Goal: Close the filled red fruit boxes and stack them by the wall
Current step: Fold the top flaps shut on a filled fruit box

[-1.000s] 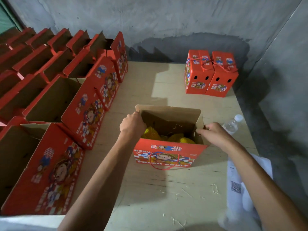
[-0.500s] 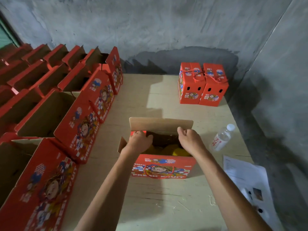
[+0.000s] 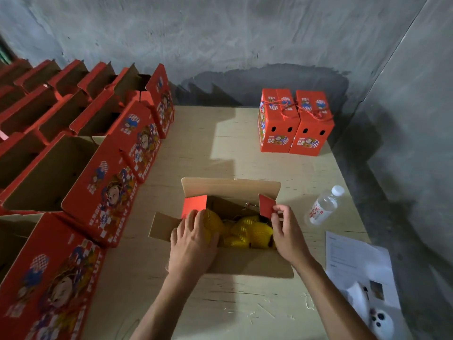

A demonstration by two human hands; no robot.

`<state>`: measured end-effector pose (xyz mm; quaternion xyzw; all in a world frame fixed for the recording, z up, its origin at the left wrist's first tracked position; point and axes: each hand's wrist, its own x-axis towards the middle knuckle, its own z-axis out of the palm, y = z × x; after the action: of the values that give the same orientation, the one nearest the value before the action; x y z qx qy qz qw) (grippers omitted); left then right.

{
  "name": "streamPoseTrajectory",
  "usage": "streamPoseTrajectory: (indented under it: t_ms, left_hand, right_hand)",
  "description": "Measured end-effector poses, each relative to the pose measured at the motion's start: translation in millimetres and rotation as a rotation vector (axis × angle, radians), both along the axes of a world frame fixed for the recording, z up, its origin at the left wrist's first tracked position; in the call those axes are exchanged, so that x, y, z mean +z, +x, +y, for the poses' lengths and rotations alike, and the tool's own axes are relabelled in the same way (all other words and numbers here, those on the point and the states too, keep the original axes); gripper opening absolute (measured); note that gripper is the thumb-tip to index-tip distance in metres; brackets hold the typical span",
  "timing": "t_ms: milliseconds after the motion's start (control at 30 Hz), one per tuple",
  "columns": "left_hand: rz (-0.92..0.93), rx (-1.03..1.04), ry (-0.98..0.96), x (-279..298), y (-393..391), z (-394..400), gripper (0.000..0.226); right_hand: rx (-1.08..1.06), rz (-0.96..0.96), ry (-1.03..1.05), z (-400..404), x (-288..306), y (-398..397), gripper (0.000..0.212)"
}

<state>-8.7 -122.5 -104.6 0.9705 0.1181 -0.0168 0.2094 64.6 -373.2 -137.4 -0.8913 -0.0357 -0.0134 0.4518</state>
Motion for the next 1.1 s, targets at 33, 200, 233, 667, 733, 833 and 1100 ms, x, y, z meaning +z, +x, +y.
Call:
streamPoseTrajectory:
  t_ms: [33,200,233,667,733,833,1100]
  left_hand:
    - [-0.021,-0.011,0.044,-8.9,-10.2,-4.1,0.075]
    - [-0.134,0.053,0.086,-28.3,-21.5,-16.5,0.072]
    - [-0.149,0.084,0.053,-27.0,-16.5,-16.6,0.067]
    - [-0.259,0.162,-0.295,-23.9,37.0,29.4,0.069]
    - [-0.297,0.146,-0.382,-25.6,38.1,34.3,0.079]
    - [-0.392,0.173,-0.484,-29.7,35.5,39.6,0.070]
    - [-0.426,-0.082,-0.246,-39.4,32.9,42.7,0.072]
  right_hand:
    - [0.002,-0.033,-0.035,1.2,-3.0,-0.6,0.028]
    - [0.011,-0.169,-0.177,3.8,-9.7,2.3,0.028]
    - [0.008,-0.185,-0.203,3.5,-9.8,3.6,0.026]
    - [-0.053,-0.225,-0.087,10.1,-10.6,17.9,0.064]
    - [-0.029,-0.240,-0.047,5.5,-13.3,20.0,0.057]
    - [0.026,-0.229,-0.082,1.6,-11.5,22.7,0.063]
    - [0.115,-0.249,-0.308,-10.9,-7.4,9.0,0.086]
